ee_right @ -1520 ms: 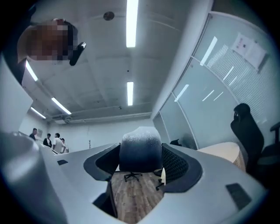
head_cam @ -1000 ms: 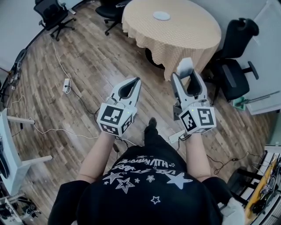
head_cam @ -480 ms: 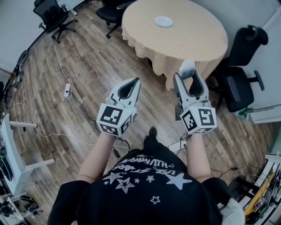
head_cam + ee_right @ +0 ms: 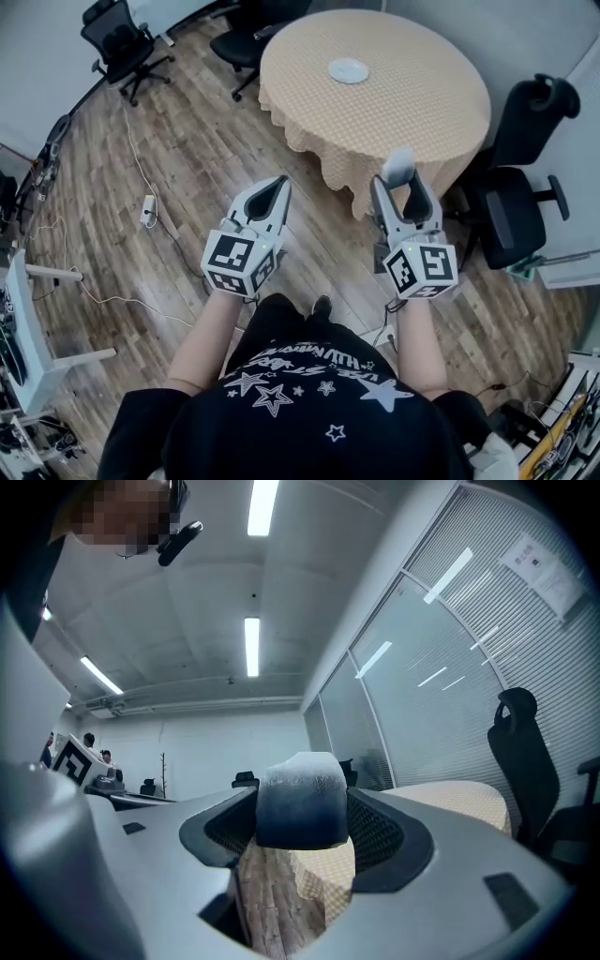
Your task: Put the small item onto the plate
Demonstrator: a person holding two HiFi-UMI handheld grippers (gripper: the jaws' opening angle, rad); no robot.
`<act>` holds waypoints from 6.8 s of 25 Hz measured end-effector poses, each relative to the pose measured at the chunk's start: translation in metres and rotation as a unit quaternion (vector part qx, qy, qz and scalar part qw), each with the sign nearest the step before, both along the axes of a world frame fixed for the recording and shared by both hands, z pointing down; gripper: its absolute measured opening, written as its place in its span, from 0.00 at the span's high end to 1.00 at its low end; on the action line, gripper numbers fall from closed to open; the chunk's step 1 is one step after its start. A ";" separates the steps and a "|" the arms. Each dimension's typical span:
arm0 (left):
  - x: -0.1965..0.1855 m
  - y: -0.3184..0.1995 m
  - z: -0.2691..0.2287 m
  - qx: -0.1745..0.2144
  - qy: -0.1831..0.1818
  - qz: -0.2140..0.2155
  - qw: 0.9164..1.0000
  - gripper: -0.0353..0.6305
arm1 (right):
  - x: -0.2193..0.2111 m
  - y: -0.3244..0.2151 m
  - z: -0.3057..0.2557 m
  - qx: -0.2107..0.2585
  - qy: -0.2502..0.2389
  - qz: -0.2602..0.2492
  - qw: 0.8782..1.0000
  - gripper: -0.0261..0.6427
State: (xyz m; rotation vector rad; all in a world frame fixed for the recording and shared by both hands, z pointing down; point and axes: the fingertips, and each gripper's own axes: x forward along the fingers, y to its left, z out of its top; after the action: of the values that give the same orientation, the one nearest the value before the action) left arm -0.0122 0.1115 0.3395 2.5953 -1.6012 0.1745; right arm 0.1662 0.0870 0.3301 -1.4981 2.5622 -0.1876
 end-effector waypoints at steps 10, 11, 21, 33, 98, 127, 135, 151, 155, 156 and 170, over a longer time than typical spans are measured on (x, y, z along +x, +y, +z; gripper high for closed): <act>0.020 -0.032 0.011 -0.005 0.003 0.025 1.000 0.95 | 0.022 -0.008 0.024 -0.023 0.003 0.029 0.999 0.51; 0.021 -0.038 0.010 -0.003 0.006 0.028 1.000 0.95 | 0.023 -0.014 0.025 -0.024 0.003 0.032 0.999 0.51; 0.007 -0.121 0.017 0.002 0.016 0.051 0.999 0.95 | 0.008 -0.089 0.021 -0.020 0.025 0.053 0.998 0.51; -0.026 -0.243 0.027 -0.019 0.021 0.078 0.997 0.95 | -0.027 -0.206 0.033 -0.048 0.035 0.077 0.995 0.51; -0.017 -0.561 0.151 -0.161 -0.046 0.115 0.979 0.95 | -0.083 -0.548 0.246 -0.306 0.151 -0.012 0.940 0.51; -0.021 -0.565 0.183 -0.196 -0.059 0.101 0.974 0.95 | -0.094 -0.560 0.289 -0.334 0.249 -0.022 0.909 0.51; -0.029 -0.556 0.172 -0.183 -0.054 0.095 0.977 0.95 | -0.094 -0.557 0.276 -0.315 0.216 -0.013 0.924 0.51; -0.065 -0.487 0.139 -0.148 -0.018 0.090 0.985 0.95 | -0.103 -0.505 0.194 -0.241 0.180 0.021 0.953 0.53; -0.079 -0.447 0.133 -0.140 -0.016 0.104 0.984 0.95 | -0.108 -0.469 0.176 -0.221 0.190 0.045 0.955 0.76; -0.083 -0.438 0.131 -0.137 -0.017 0.107 0.985 0.95 | -0.110 -0.459 0.173 -0.219 0.188 0.048 0.956 0.77; -0.100 -0.370 0.109 -0.115 0.012 0.143 0.983 0.95 | -0.096 -0.369 0.125 -0.191 0.190 0.128 0.954 0.89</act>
State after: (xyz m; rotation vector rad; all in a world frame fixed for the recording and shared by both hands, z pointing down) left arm -0.1121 -0.2587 0.4488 2.6167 -1.1154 0.3248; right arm 0.0705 -0.2824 0.4549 -2.1822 2.6850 -0.4191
